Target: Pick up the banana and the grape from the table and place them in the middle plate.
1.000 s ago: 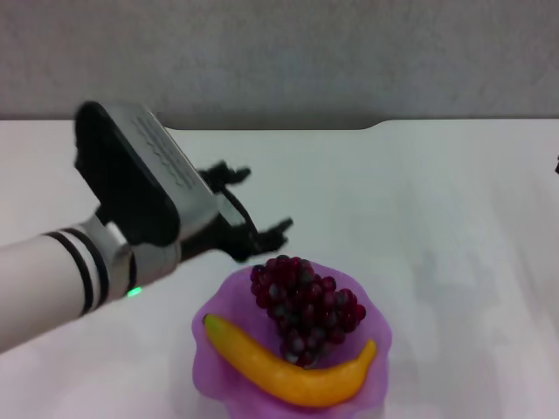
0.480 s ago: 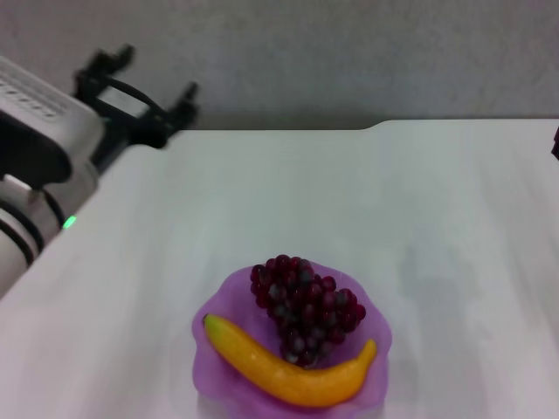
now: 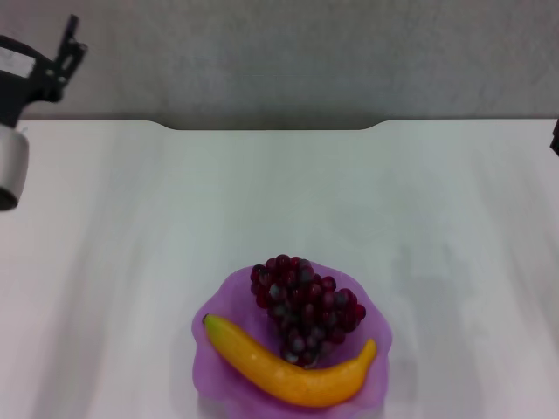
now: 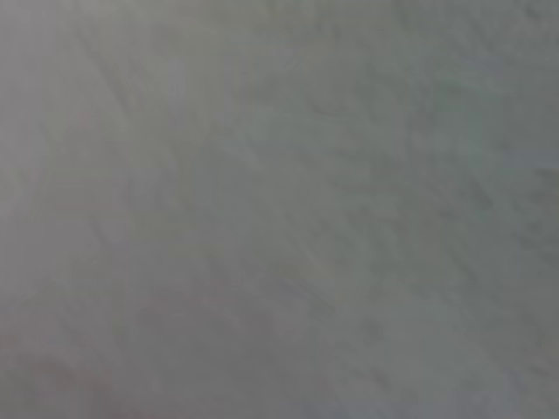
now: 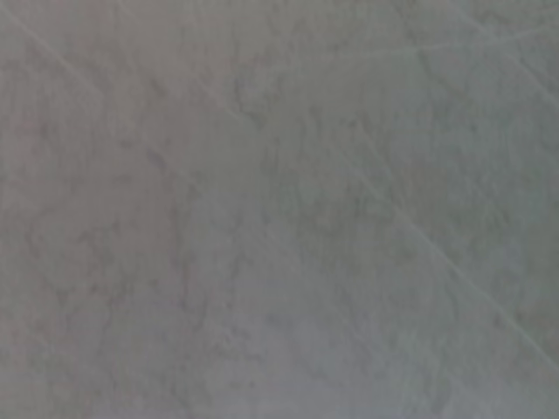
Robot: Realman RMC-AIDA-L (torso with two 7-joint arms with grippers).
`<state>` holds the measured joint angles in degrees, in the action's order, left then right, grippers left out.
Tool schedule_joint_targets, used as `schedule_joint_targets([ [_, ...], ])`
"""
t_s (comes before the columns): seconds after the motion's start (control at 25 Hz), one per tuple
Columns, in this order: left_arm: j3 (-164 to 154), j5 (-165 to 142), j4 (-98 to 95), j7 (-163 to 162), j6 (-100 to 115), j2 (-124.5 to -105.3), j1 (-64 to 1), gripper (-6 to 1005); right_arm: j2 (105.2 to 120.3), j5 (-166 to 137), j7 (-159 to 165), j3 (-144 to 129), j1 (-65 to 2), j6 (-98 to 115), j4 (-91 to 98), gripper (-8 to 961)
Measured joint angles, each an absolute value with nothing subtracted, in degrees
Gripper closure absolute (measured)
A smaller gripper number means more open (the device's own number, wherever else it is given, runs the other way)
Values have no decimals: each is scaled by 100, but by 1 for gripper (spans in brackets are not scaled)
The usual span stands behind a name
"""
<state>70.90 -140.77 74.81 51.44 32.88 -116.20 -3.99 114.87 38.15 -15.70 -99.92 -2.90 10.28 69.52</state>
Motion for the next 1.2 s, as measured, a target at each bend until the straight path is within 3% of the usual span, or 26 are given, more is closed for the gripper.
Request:
schedule_joint_targets([
  [0.32, 7061, -14691, 6890, 4573, 5158, -11615, -441, 152, 11487, 3805, -1567, -10016, -325, 1029, 6943, 278],
  [0.52, 7212, -15338, 6758, 2400, 5582, -11490, -380, 152, 11487, 3805, -1566, -10025, -325, 1029, 6935, 278],
  [0.64, 7352, -16034, 6752, 723, 5263, -11189, -340, 152, 11487, 3805, -1578, -10032, -302, 1029, 6967, 278],
  [0.76, 7326, -16416, 6771, -675, 4701, -10664, -435, 152, 11487, 3805, -1592, -10034, -283, 1029, 6996, 278],
  [0.84, 7219, -16442, 6782, -1072, 4300, -10413, -499, 152, 11487, 3802, -1598, -10035, -282, 1029, 6997, 278],
  [0.92, 7165, -16444, 6836, -1139, 3802, -10286, -539, 152, 11487, 3796, -1601, -10025, -281, 1029, 6998, 278],
  [1.04, 7204, -16447, 6964, -955, 3001, -10290, -567, 152, 11484, 3772, -1611, -9993, -282, 1028, 7000, 278],
  [1.2, 7389, -16452, 7076, -718, 2236, -10485, -550, 152, 11480, 3580, -1620, -9975, -289, 1028, 7088, 278],
])
